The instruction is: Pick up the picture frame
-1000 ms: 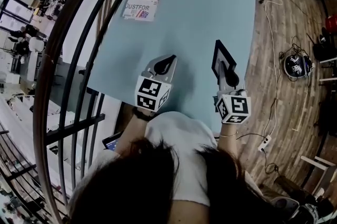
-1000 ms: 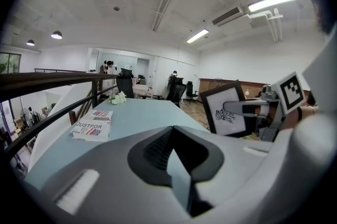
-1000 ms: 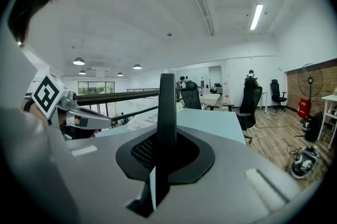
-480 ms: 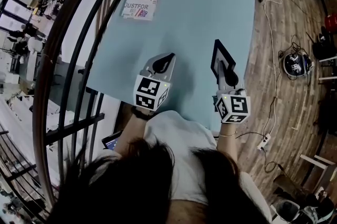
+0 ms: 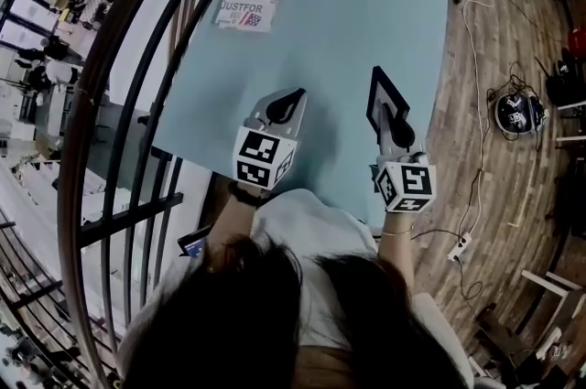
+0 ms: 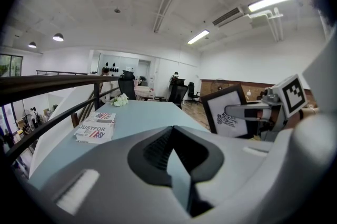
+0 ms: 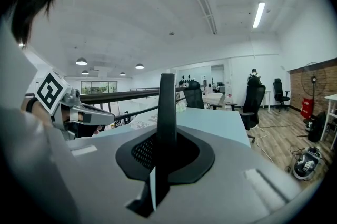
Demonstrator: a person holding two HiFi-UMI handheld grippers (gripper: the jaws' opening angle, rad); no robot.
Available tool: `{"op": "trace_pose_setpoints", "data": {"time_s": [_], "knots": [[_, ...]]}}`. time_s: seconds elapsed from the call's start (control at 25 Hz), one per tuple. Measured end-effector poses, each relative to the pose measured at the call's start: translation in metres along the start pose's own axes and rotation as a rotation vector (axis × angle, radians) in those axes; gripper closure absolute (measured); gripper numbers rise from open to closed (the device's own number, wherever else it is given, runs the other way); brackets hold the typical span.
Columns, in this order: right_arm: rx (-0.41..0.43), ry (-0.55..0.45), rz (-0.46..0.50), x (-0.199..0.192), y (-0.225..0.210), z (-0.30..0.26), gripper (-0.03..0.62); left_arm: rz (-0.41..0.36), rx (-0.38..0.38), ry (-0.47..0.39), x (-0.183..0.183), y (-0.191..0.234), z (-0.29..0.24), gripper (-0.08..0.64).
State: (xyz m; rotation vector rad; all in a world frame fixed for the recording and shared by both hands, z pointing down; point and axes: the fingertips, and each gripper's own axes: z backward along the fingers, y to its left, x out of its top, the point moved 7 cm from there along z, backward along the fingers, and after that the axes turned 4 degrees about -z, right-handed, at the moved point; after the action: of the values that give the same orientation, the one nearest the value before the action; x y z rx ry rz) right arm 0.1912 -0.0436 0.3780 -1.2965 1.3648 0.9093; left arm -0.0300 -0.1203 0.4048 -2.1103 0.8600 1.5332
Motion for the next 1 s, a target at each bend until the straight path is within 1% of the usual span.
{"op": "trace_pose_setpoints", "data": {"time_s": [0.52,1.0], "knots": [[0.006,0.029,-0.012,-0.0057,-0.0013,-0.0023,0.578,0.000,0.008,0.007,-0.0016,0.0026,-0.0008,0.503],[0.013,0.034,-0.025,-0.0081,-0.0033,-0.0052,0.578,0.007,0.016,0.014,-0.0028,0.0066,-0.0046,0.503]]}}
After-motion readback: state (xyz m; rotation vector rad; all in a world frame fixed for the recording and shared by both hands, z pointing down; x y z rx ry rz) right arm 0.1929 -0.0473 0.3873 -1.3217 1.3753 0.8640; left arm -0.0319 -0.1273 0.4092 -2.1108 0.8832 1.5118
